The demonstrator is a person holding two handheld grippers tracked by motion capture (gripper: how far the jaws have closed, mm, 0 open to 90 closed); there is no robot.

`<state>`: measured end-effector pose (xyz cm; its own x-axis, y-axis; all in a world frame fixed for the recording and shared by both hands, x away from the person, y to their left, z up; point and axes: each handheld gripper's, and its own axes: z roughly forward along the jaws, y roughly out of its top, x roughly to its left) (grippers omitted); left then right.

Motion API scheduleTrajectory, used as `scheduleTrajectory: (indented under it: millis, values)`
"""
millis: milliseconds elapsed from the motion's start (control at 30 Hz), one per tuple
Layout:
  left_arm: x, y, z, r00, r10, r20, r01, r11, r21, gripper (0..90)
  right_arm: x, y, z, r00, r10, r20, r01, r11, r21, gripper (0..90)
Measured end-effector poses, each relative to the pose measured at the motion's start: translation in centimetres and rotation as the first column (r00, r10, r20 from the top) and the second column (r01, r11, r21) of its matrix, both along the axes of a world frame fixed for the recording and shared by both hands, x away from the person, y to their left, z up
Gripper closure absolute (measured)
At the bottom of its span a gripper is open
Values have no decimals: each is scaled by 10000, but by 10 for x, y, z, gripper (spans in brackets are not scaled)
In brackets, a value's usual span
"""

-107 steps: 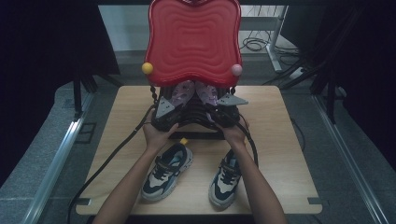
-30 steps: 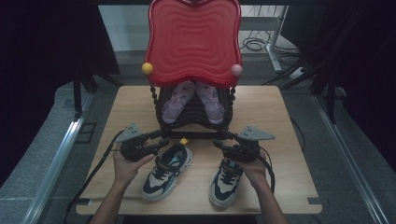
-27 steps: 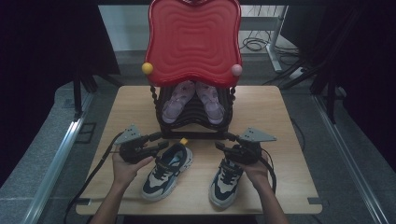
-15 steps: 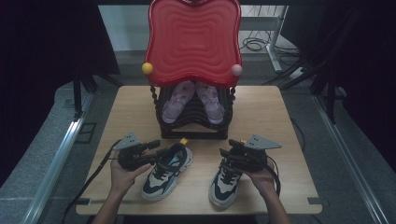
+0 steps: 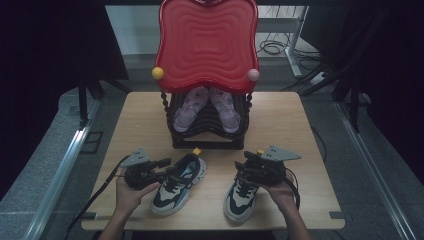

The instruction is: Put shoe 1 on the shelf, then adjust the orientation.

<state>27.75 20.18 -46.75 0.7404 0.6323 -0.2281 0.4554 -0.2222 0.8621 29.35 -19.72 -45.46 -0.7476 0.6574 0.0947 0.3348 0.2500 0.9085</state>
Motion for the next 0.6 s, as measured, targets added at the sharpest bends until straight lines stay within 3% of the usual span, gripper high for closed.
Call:
scheduleTrajectory:
  millis: [100, 267, 600]
  values:
    - [-3, 0, 0, 9997, -198, -164, 200, 9998, 87, 607, 0, 2, 0, 10000, 25, 11, -25, 10000, -22, 466]
    - [-8, -4, -1, 9976, -602, -355, 610, 9979, 204, 764, 0, 3, 1, 10000, 28, 60, -28, 9999, -134, 466]
    - [-21, -24, 1, 9909, -1269, -440, 1309, 9861, 1028, 892, -3, -1, 6, 9991, -251, 352, 249, 9997, 84, 472]
